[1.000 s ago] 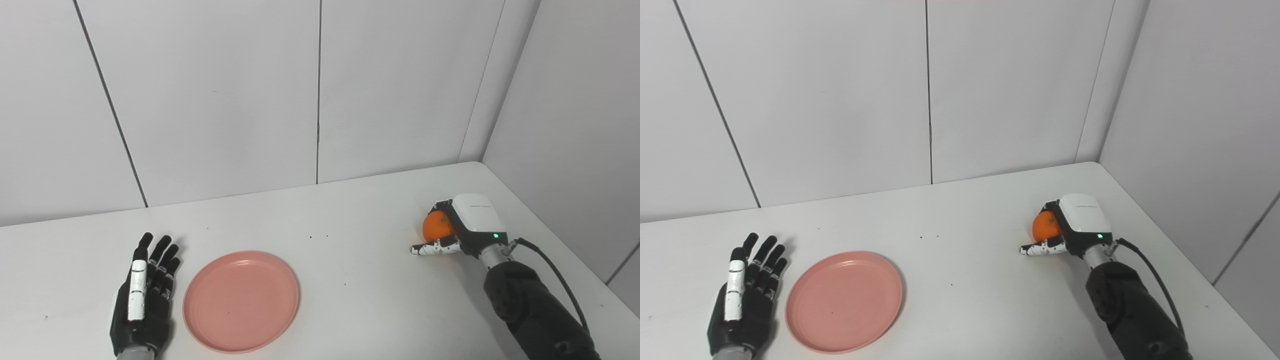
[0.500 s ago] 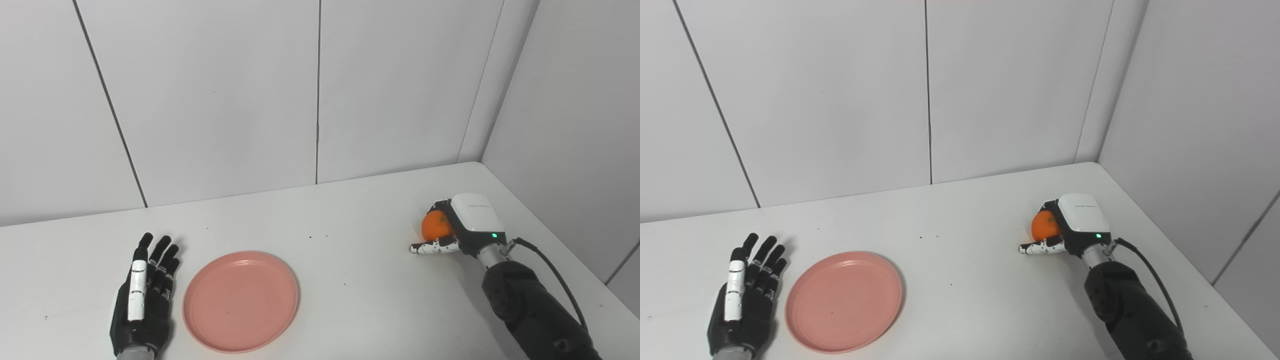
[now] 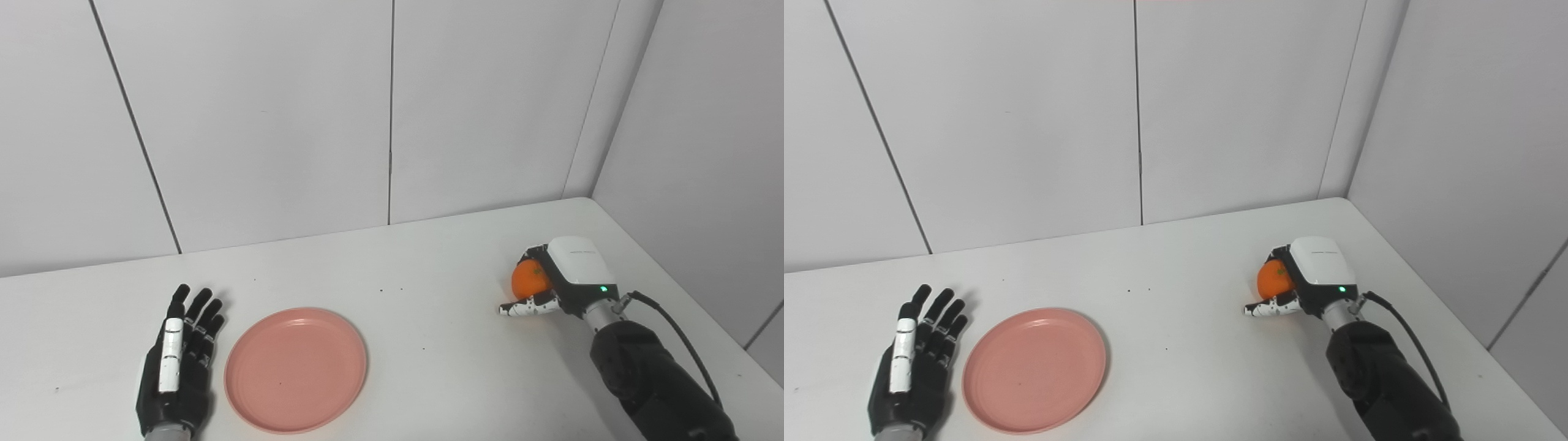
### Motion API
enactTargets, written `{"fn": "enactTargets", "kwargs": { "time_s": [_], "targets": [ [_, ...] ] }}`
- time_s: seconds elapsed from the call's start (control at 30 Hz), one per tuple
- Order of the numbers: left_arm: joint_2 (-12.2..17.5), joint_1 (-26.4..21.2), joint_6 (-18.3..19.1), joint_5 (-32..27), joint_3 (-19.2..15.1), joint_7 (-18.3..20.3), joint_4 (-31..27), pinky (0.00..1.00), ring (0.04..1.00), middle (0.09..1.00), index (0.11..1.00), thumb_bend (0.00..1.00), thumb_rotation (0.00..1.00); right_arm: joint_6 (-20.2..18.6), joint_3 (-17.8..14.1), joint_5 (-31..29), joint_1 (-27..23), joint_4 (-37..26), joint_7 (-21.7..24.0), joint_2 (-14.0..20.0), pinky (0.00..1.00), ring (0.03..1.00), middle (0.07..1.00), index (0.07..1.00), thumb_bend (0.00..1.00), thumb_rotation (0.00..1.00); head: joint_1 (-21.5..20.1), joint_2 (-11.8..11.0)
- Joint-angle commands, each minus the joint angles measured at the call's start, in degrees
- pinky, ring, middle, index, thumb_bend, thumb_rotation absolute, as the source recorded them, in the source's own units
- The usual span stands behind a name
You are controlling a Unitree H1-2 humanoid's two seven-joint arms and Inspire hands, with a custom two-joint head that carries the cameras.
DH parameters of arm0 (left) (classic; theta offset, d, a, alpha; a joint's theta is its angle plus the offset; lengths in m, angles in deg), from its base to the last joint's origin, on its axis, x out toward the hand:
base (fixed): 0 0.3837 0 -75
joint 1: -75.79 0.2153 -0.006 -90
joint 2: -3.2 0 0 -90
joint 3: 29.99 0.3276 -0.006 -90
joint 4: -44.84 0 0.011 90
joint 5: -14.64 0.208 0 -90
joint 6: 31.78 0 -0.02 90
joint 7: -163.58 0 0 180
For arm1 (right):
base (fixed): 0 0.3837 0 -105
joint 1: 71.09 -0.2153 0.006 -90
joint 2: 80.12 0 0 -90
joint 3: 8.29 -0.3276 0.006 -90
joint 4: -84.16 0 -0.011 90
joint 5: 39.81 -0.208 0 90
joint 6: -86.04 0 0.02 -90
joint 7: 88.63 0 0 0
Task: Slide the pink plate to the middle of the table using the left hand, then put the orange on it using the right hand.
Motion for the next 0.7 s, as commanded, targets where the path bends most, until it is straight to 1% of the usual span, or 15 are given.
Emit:
{"fn": "enactTargets", "kwargs": {
  "time_s": [0.0,0.13,0.17,0.2,0.23,0.27,0.3,0.33,0.37,0.4,0.47,0.5,0.53,0.57,0.67],
  "targets": [
    [-0.8,0.6,0.9,1.1,0.4,-0.9,0.2,0.92,0.875,0.85,0.896,0.69,0.59,-0.8,-1.1,0.9,-2.6,-4.5,0.6,2.1,0.14,0.201,0.281,0.329,0.65,0.32,0.6,0.0],
    [-1.7,0.9,0.1,1.7,1.0,-0.8,0.3,0.92,0.875,0.848,0.898,0.69,0.6,-2.1,-1.8,0.4,-2.9,-9.9,4.1,2.0,0.14,0.206,0.293,0.342,0.65,0.31,3.2,0.3],
    [-1.9,0.9,-0.1,1.9,1.2,-0.8,0.3,0.93,0.876,0.85,0.899,0.69,0.6,-2.3,-2.0,0.4,-2.9,-10.7,4.8,2.0,0.14,0.208,0.296,0.347,0.64,0.31,3.2,0.3],
    [-2.2,1.0,-0.4,2.1,1.3,-0.9,0.4,0.93,0.877,0.851,0.9,0.69,0.6,-2.4,-1.9,0.6,-3.3,-11.8,5.7,1.9,0.14,0.209,0.298,0.349,0.64,0.31,4.4,0.4],
    [-2.4,1.0,-0.6,2.3,1.3,-1.0,0.5,0.92,0.87,0.85,0.897,0.7,0.59,-2.4,-1.9,0.7,-3.5,-12.5,6.2,1.9,0.15,0.22,0.308,0.365,0.64,0.31,4.4,0.4],
    [-2.8,1.0,-0.8,2.4,1.3,-1.2,0.6,0.92,0.867,0.848,0.894,0.7,0.59,-2.1,-1.9,0.8,-3.9,-13.2,6.8,1.9,0.15,0.222,0.31,0.369,0.64,0.31,6.0,0.4],
    [-3.1,1.0,-1.0,2.5,1.3,-1.3,0.7,0.91,0.862,0.842,0.888,0.71,0.58,-1.8,-1.9,0.8,-4.2,-13.6,7.1,1.8,0.15,0.222,0.31,0.372,0.64,0.31,6.0,0.4],
    [-3.5,1.1,-1.2,2.8,1.4,-1.4,0.7,0.91,0.862,0.842,0.887,0.72,0.57,-1.0,-1.9,0.5,-4.4,-13.7,7.0,1.8,0.15,0.222,0.31,0.373,0.64,0.32,7.9,0.2],
    [-3.7,1.1,-1.3,3.1,1.4,-1.5,0.8,0.9,0.854,0.837,0.883,0.71,0.58,-0.5,-1.9,0.3,-4.6,-13.8,6.9,1.7,0.15,0.217,0.305,0.364,0.64,0.3,7.9,0.2],
    [-4.1,1.2,-2.0,3.6,1.6,-1.7,1.0,0.9,0.85,0.834,0.881,0.71,0.58,-0.1,-1.9,0.1,-4.9,-14.0,7.1,1.6,0.15,0.215,0.302,0.359,0.64,0.29,10.7,0.2],
    [-5.0,1.5,-2.8,4.2,1.9,-2.1,1.2,0.87,0.837,0.832,0.874,0.72,0.57,0.3,-1.8,-0.2,-5.3,-14.3,7.5,1.4,0.16,0.226,0.311,0.367,0.64,0.3,13.3,0.2],
    [-5.5,1.6,-3.0,4.5,2.1,-2.4,1.2,0.87,0.835,0.831,0.87,0.72,0.56,0.9,-1.8,-0.7,-5.4,-14.2,7.3,1.5,0.17,0.233,0.318,0.373,0.64,0.3,15.5,0.2],
    [-5.9,1.7,-3.0,4.7,2.1,-2.5,1.1,0.87,0.833,0.832,0.867,0.72,0.55,1.4,-1.9,-1.1,-5.5,-14.0,7.1,1.6,0.18,0.241,0.325,0.378,0.64,0.29,15.5,0.2],
    [-6.3,1.7,-3.4,5.4,2.4,-3.0,1.3,0.86,0.826,0.827,0.862,0.74,0.56,1.8,-1.8,-1.6,-5.5,-14.2,7.0,1.3,0.18,0.237,0.319,0.373,0.65,0.29,16.9,0.2],
    [-6.8,1.7,-4.4,7.3,3.0,-4.0,2.0,0.85,0.817,0.819,0.855,0.76,0.56,2.6,-1.5,-2.5,-5.5,-14.7,6.6,0.2,0.18,0.23,0.308,0.361,0.66,0.28,17.8,0.0]
  ]
}}
